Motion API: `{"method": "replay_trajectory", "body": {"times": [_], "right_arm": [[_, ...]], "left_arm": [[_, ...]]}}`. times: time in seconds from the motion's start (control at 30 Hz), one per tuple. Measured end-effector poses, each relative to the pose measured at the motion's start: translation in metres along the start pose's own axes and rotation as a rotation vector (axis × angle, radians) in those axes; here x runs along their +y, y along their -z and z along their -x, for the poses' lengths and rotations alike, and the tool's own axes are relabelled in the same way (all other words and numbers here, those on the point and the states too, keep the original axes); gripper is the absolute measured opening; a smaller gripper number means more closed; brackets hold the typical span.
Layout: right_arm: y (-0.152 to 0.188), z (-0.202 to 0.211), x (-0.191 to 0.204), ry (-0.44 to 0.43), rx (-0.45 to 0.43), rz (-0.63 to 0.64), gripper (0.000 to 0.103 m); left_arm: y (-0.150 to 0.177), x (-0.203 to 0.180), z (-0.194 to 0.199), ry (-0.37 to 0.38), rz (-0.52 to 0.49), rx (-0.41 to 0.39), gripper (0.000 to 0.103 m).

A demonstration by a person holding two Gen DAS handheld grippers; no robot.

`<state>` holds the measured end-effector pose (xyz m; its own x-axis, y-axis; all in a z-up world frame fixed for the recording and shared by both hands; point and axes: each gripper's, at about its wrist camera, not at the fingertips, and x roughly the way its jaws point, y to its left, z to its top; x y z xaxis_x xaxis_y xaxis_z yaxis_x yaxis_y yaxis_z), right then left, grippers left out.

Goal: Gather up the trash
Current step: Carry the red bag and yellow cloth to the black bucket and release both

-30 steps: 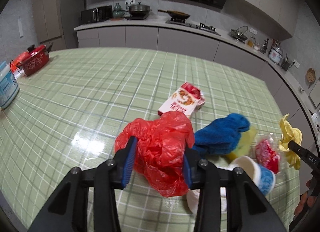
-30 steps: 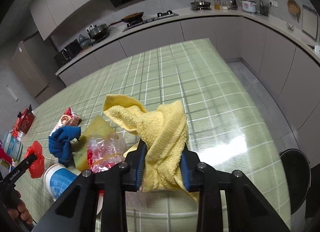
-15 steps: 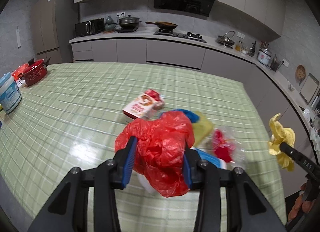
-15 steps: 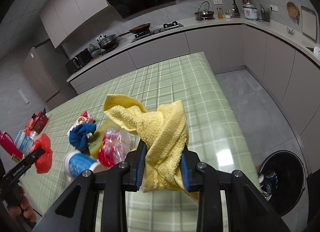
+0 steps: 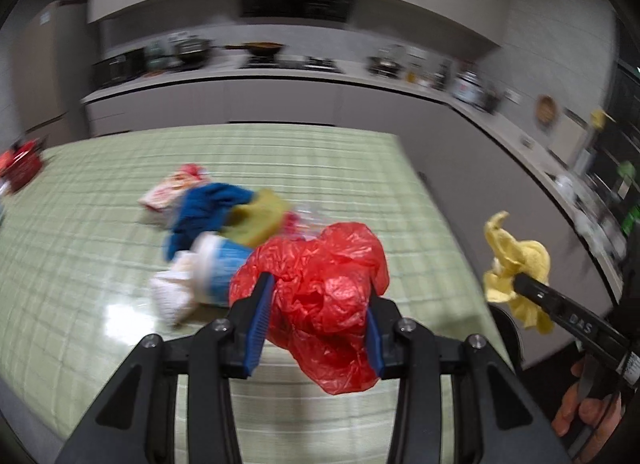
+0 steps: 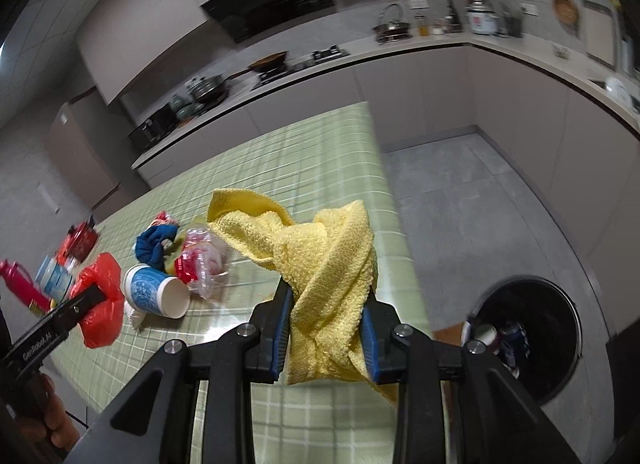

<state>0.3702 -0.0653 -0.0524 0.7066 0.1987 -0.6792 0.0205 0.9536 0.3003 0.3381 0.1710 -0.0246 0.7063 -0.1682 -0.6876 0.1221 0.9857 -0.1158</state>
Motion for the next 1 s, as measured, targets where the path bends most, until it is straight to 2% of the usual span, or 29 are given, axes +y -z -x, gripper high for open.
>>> {"method": "replay_trajectory", "body": {"times": [0.2, 0.4, 0.63, 0.83, 1.0], "right_arm": [[0.021, 0.028, -0.029, 0.109, -0.006, -0.092, 0.033], [0.035, 0.060, -0.075, 0.188, -0.028, -0.167, 0.033], [0.036, 0.074, -0.155, 0.216, -0.022, -0.203, 0.033], [0.030, 0.059, -0.238, 0.191, 0.066, -0.181, 0.033], [0.033, 0.032, -0.290, 0.170, 0.150, -0.170, 0.033]], "left_arm": [[0.011, -0.043, -0.014, 0.148, -0.089, 0.048, 0.042], [0.018, -0.087, -0.018, 0.205, -0.127, 0.081, 0.042], [0.024, -0.166, -0.029, 0.204, -0.143, 0.083, 0.042], [0.037, -0.235, -0.060, 0.199, -0.116, 0.150, 0.042], [0.060, -0.282, -0.094, 0.186, -0.118, 0.211, 0.042]]}}
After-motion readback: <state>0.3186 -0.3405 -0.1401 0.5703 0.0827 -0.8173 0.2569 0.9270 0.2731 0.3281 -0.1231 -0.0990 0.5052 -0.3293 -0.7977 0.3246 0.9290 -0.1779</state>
